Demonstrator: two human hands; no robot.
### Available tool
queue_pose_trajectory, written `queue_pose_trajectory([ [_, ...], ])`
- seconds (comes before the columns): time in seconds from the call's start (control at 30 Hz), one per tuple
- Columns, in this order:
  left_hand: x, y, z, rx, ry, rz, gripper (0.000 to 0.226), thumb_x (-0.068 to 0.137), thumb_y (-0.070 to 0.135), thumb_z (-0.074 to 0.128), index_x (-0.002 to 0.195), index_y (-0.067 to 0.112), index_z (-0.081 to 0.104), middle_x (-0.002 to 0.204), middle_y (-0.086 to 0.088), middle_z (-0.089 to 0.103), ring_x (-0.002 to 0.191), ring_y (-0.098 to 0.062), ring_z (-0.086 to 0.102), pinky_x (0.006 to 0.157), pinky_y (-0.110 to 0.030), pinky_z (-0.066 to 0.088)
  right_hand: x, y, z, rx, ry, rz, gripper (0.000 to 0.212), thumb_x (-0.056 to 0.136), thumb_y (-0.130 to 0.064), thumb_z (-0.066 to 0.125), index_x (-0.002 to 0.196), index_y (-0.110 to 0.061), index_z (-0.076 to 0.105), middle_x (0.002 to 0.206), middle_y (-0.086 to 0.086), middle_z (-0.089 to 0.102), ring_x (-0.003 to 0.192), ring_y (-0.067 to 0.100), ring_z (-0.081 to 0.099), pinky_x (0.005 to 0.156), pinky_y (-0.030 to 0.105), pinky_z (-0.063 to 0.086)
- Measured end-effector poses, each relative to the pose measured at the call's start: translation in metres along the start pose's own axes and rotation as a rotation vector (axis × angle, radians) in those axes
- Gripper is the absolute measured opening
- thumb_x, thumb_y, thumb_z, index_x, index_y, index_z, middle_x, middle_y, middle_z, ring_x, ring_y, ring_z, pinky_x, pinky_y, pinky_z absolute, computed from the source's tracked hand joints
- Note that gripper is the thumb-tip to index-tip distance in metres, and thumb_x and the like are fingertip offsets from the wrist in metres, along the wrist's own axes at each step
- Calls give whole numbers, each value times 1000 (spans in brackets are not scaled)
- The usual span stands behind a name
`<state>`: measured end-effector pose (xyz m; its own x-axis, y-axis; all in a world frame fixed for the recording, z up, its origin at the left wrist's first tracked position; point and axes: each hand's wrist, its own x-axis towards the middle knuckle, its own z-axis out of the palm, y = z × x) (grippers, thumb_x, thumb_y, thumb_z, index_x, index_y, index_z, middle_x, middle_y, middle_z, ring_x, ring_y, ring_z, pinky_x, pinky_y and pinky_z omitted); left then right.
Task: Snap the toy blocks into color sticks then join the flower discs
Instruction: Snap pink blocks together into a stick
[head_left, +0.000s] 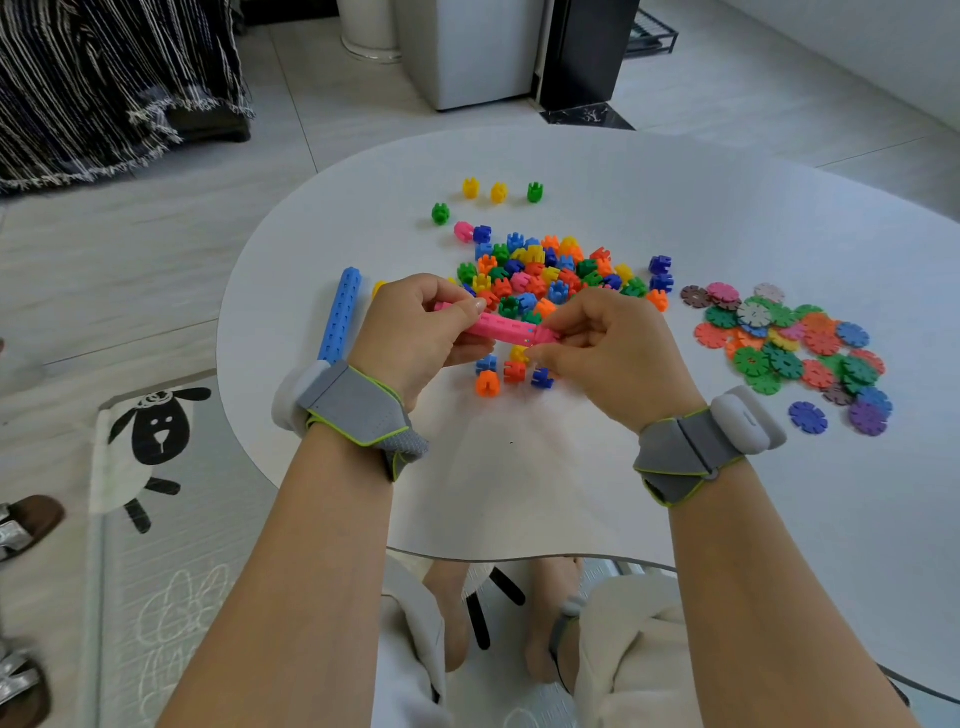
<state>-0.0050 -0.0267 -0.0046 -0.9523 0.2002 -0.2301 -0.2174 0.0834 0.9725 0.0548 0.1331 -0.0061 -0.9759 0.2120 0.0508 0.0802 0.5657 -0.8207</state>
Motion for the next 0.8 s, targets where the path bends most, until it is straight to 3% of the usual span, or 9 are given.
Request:
queue_pose_trajectory([
  [0.23,1,0,-1,-7,2,-4,12,89,5,59,78,10,59,82,-11,64,58,-15,67,66,-30,59,-1,-1,-2,131,-54,85,22,80,-9,73,101,-12,71,79,2,74,70,15,72,82,36,58],
  [0.43,1,1,-1,-55,2,-9,11,89,5,59,79,9,58,83,-11,63,57,-14,68,64,-28,59,-2,-3,-6,140,-83,67,30,83,-6,69,112,-12,68,75,-9,70,68,7,71,82,25,57],
  [0.53,0,1,-1,-49,-3,-6,11,89,5,59,79,9,59,84,-11,63,58,-14,68,64,-27,59,-2,-3,-6,133,-108,58,31,84,-5,68,114,-10,67,75,-8,70,67,8,70,82,26,57],
  [0.8,1,1,-2,-23,-19,14,11,89,6,59,79,10,59,82,-9,64,60,-16,68,68,-31,60,-1,0,-6,242,-56,70,24,73,-2,77,82,-18,62,80,3,71,71,16,72,74,31,59],
])
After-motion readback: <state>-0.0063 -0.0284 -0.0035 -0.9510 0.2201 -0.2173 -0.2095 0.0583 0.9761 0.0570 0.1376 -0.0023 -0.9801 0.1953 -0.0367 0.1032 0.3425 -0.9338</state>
